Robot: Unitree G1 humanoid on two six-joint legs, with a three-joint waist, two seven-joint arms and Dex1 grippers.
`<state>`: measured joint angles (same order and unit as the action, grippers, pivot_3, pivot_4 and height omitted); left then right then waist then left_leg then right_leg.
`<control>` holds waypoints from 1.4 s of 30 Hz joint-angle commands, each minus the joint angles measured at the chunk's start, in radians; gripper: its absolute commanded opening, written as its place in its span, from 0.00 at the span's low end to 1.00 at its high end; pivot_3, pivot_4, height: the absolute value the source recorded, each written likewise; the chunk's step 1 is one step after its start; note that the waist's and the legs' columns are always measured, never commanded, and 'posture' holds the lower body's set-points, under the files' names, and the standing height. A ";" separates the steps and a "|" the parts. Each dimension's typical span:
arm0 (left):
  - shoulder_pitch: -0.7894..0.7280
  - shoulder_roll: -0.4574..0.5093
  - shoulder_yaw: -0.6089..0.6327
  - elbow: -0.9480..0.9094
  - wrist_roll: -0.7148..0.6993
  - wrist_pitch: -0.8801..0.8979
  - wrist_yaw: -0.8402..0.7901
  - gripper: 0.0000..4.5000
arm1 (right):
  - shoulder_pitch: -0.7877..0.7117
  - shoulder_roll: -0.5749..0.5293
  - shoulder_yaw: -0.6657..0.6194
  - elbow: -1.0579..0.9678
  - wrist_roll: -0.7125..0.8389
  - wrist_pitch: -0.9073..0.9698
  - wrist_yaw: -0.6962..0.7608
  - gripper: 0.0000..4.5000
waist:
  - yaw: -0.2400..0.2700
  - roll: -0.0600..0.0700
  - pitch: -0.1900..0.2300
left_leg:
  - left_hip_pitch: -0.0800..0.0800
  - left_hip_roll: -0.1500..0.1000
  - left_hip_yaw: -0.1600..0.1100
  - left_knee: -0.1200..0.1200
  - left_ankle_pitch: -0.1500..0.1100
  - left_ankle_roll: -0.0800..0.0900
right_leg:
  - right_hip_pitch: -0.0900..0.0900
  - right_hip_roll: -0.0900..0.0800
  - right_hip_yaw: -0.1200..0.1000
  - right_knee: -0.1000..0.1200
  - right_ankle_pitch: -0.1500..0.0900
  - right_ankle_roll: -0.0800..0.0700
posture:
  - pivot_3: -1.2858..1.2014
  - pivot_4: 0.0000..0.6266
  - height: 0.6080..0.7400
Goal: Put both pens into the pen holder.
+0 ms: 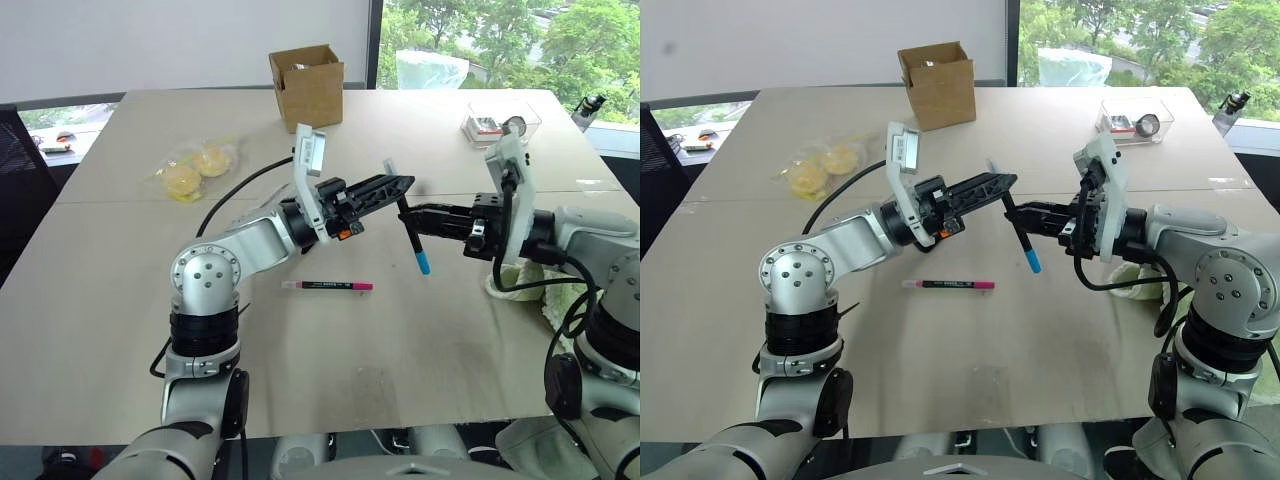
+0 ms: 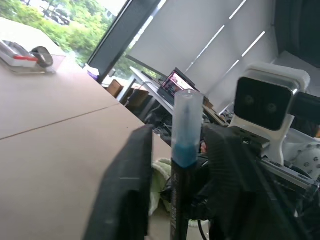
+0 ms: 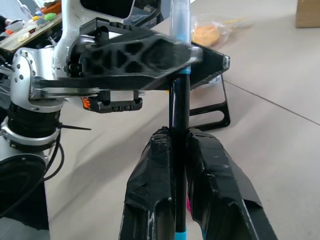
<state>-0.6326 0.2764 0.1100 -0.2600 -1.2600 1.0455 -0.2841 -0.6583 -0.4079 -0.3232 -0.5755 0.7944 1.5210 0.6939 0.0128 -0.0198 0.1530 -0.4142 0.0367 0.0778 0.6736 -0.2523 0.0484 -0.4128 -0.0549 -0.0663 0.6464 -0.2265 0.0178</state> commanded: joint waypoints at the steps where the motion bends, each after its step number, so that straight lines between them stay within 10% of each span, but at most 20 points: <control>1: -0.026 0.004 0.006 -0.014 -0.034 0.002 -0.016 0.01 | 0.012 -0.018 -0.011 -0.039 0.048 -0.056 -0.013 0.00 | 0.001 0.000 0.000 | 0.000 0.000 0.000 0.000 0.000 0.000 | 0.000 0.000 0.000 0.000 0.000 0.000 | 0.52 0.24 1.00; 4: -0.028 0.011 0.008 -0.014 -0.036 0.004 -0.022 0.01 | 0.025 -0.033 0.009 -0.036 0.044 -0.133 -0.021 0.00 | 0.000 0.000 0.000 | 0.000 0.000 0.000 0.000 0.000 0.000 | 0.000 0.000 0.000 0.000 0.000 0.000 | 0.52 0.24 1.00; 5: -0.029 0.013 0.009 -0.015 -0.035 0.003 -0.024 0.00 | 0.030 -0.043 0.023 -0.035 0.029 -0.181 -0.019 0.21 | 0.000 0.000 0.000 | 0.000 0.000 0.000 0.000 0.000 0.000 | 0.000 0.000 0.000 0.000 0.000 0.000 | 0.52 0.24 1.00; 13: -0.077 0.127 -0.028 -0.068 0.220 -0.127 -0.063 0.00 | 0.236 -0.272 0.051 -0.113 -0.081 -0.515 0.107 0.98 | 0.003 0.000 0.000 | -0.001 0.000 0.000 -0.001 0.000 0.000 | 0.000 0.001 0.000 -0.003 0.000 0.000 | 0.52 0.24 1.00; 25: -0.059 0.439 -0.451 -0.252 1.178 -0.608 -0.095 0.00 | 0.473 -0.391 -0.038 -0.054 -0.130 -0.828 0.213 0.98 | 0.003 -0.001 0.001 | 0.001 0.001 0.003 -0.003 0.000 0.000 | 0.000 0.001 0.002 -0.005 0.000 0.000 | 0.52 0.24 1.00; 42: -0.050 0.390 -0.414 -0.332 1.308 -0.432 -0.226 0.00 | 0.465 -0.429 0.011 0.030 -0.134 -0.920 0.241 0.98 | 0.003 -0.001 0.001 | 0.000 0.001 0.003 -0.002 0.000 0.001 | -0.001 0.001 0.002 -0.004 -0.001 0.001 | 0.52 0.24 1.00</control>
<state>-0.6724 0.6632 -0.3407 -0.5426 0.0341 0.5988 -0.5030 -0.1833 -0.8211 -0.3062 -0.5361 0.6624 0.6246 0.9317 0.0160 -0.0209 0.1537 -0.4140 0.0376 0.0806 0.6712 -0.2527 0.0489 -0.4134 -0.0539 -0.0643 0.6423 -0.2274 0.0189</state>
